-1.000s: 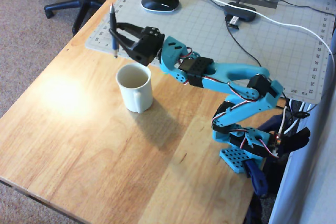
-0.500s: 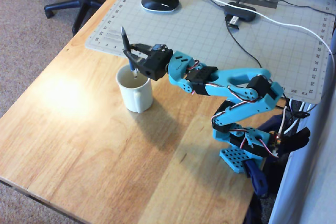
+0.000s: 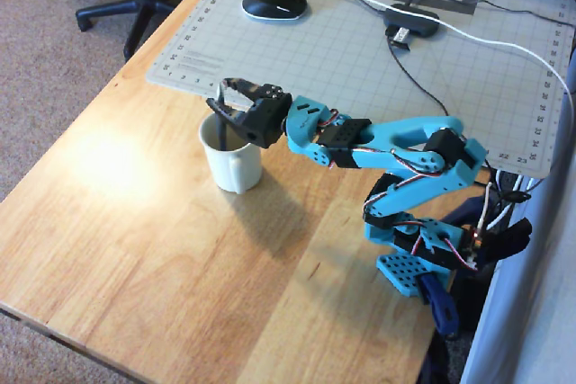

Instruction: Grasp a pen and put it in a mug.

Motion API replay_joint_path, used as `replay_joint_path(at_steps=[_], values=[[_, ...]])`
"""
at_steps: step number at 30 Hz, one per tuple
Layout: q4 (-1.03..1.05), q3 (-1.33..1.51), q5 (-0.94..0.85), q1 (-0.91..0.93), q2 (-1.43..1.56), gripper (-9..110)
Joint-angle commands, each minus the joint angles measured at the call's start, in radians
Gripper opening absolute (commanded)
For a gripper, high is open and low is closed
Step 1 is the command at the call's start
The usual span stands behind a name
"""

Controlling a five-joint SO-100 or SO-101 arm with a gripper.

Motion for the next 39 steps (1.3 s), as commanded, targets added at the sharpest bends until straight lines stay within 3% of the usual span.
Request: replay_joint_path(at_steps=[1, 6, 11, 18, 31, 35, 39], values=[[-0.018, -0.094, -0.008, -0.037, 0.074, 24], [0.015, -0.129, -0.023, -0.055, 0.089, 20], [0.173, -0.178, -0.164, -0.055, 0.169, 12], [0.430, -0.213, -0.509, -0.055, 0.298, 8], [1.003, -0.196, -1.347, -0.018, 0.546, 8], [1.281, -0.195, -1.479, -0.002, 0.627, 8], [1.526, -0.195, -1.502, -0.003, 0.699, 8]])
